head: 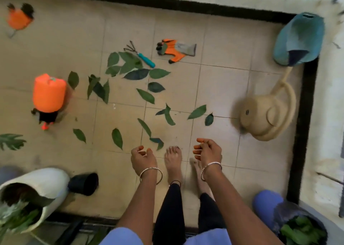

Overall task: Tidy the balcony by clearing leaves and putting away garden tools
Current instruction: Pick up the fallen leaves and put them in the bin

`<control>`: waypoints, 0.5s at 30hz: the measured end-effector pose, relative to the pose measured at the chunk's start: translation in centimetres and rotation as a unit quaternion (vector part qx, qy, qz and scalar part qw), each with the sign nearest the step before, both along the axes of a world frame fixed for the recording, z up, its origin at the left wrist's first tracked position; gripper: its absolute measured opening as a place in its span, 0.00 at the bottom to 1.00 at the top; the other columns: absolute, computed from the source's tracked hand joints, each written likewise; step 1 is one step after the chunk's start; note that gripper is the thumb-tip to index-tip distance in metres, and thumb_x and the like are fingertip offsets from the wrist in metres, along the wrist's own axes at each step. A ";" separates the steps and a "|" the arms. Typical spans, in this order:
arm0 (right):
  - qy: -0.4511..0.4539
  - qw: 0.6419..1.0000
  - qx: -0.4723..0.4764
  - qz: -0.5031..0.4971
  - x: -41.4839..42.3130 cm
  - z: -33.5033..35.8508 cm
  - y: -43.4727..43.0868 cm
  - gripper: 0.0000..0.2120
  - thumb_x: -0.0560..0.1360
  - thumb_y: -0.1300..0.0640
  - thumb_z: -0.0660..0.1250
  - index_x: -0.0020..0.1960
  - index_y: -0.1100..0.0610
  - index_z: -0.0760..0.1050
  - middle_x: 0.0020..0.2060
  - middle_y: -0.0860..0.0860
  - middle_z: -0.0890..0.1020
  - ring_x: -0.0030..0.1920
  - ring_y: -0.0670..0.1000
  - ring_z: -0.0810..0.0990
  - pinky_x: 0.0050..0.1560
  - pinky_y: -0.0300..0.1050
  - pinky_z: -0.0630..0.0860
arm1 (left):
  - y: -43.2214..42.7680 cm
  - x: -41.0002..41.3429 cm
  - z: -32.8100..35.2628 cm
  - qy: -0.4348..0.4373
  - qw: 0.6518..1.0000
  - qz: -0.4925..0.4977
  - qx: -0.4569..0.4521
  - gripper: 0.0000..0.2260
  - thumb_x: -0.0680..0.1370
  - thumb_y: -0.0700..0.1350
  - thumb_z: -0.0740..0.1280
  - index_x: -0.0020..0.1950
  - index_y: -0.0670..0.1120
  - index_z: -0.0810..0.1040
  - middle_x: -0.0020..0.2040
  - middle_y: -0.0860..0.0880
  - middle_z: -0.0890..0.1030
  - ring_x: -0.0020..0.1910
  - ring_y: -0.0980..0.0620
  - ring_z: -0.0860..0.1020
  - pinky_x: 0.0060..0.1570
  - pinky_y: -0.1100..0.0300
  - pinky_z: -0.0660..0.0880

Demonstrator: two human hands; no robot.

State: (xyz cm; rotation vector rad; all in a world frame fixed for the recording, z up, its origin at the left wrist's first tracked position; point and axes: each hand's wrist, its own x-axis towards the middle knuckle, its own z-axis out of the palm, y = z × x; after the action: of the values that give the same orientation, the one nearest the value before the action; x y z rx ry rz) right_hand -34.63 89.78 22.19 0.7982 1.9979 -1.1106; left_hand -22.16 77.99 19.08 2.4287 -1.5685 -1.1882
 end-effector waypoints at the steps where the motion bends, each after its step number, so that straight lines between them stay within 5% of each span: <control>1: -0.002 1.000 0.013 0.019 0.0 -0.8 -0.3 0.14 0.78 0.66 0.56 0.46 0.57 0.80 0.37 0.57 0.82 0.35 0.53 0.80 0.40 0.49 0.81 | -0.5 0.3 -0.8 -0.010 1.000 -0.021 0.010 0.14 0.75 0.41 0.72 0.59 0.41 0.76 0.53 0.41 0.79 0.45 0.45 0.77 0.45 0.59 0.69; 7: -0.022 0.988 0.091 0.124 -1.2 -9.0 -0.1 0.14 0.79 0.65 0.56 0.50 0.61 0.80 0.37 0.57 0.82 0.35 0.54 0.80 0.38 0.47 0.78 | -2.0 2.6 -7.8 -0.093 0.977 -0.154 0.111 0.37 0.67 0.49 0.79 0.70 0.46 0.65 0.68 0.42 0.67 0.65 0.39 0.69 0.61 0.48 0.69; 15: 0.027 0.966 0.111 0.231 -2.3 -20.0 -0.3 0.14 0.79 0.65 0.56 0.51 0.59 0.81 0.39 0.55 0.82 0.40 0.54 0.80 0.46 0.52 0.81 | -2.6 4.2 -20.8 -0.182 0.920 -0.330 0.112 0.59 0.59 0.57 0.82 0.79 0.51 0.46 0.77 0.47 0.53 0.73 0.42 0.58 0.63 0.45 0.69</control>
State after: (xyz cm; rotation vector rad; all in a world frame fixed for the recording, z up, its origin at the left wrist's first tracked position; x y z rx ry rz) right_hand -36.89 89.44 2.15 0.3753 2.2275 -0.6525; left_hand -17.98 75.38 -1.73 2.4270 -2.6511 -1.0453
